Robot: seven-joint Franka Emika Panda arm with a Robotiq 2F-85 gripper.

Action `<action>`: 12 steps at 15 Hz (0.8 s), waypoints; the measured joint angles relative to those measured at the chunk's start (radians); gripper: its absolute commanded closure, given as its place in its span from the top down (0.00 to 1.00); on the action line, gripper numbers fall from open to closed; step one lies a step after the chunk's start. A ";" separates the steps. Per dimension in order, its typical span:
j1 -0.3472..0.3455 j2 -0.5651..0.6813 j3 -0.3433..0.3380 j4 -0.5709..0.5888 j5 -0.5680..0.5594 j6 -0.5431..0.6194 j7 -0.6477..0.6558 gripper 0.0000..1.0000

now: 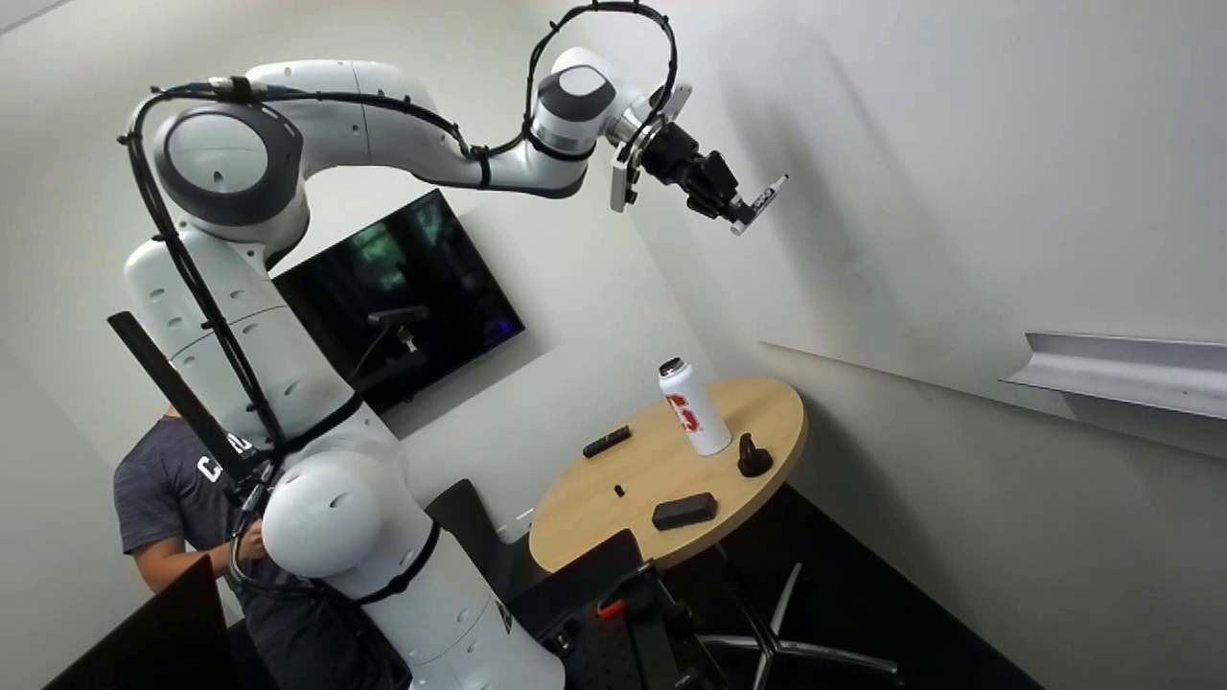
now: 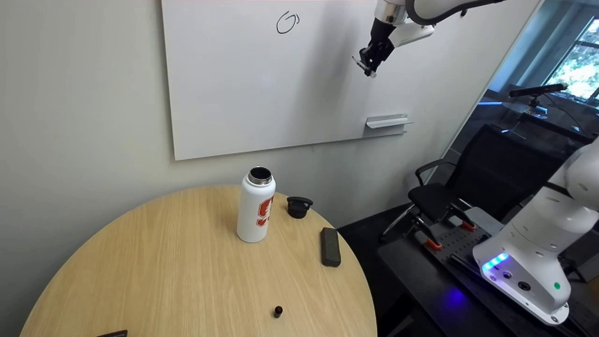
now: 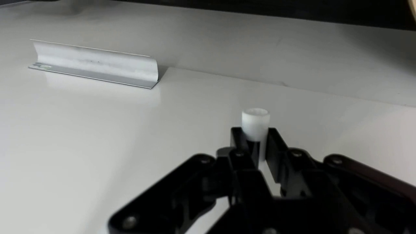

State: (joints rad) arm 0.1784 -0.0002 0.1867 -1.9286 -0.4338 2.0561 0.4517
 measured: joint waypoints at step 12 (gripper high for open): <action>0.000 0.079 -0.007 0.127 0.065 -0.045 -0.071 0.05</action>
State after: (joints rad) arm 0.1784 0.0788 0.1797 -1.8016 -0.3691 2.0112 0.3809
